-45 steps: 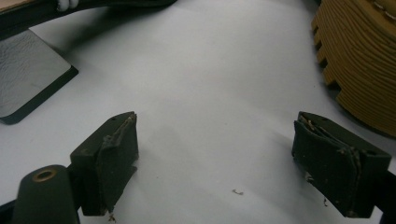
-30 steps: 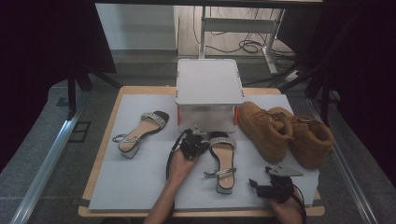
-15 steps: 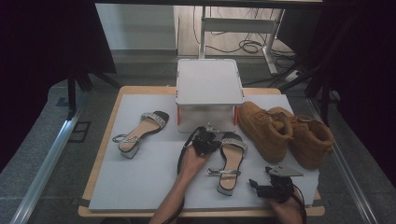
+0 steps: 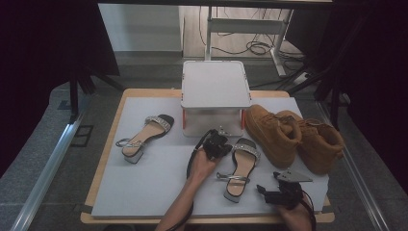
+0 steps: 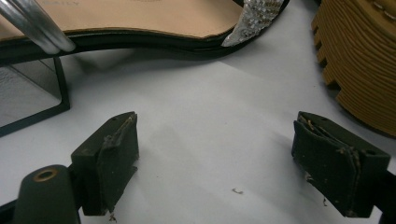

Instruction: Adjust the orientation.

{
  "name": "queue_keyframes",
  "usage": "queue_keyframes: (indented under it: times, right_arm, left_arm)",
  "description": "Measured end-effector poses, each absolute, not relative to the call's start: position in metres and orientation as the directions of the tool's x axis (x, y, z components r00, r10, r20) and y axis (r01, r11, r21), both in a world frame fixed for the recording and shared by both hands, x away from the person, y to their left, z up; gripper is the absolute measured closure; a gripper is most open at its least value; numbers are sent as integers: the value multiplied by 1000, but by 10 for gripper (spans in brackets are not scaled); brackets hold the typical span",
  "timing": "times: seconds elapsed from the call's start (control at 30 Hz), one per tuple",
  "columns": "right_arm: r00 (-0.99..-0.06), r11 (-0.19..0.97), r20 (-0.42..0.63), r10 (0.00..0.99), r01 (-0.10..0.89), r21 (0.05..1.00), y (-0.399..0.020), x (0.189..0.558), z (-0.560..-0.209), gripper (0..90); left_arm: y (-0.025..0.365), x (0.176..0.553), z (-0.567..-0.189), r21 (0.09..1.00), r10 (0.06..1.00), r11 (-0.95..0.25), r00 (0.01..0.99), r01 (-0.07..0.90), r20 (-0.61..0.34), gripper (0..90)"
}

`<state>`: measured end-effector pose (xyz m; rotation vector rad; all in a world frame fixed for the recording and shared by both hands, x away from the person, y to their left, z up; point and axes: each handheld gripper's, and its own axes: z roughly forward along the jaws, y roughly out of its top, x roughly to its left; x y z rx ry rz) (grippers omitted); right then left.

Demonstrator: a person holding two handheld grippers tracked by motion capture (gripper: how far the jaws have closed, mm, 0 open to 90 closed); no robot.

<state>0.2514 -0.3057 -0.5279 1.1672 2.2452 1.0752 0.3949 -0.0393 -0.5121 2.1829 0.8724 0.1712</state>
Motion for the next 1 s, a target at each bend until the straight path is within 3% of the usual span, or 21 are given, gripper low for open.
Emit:
queue_keyframes:
  times: [1.0]
  right_arm:
    - [-576, 360, 6, 817, 518, 776, -305, 251, -528, 149]
  left_arm:
    - [29, 355, -498, 708, 691, -467, 718, 530, -83, 789]
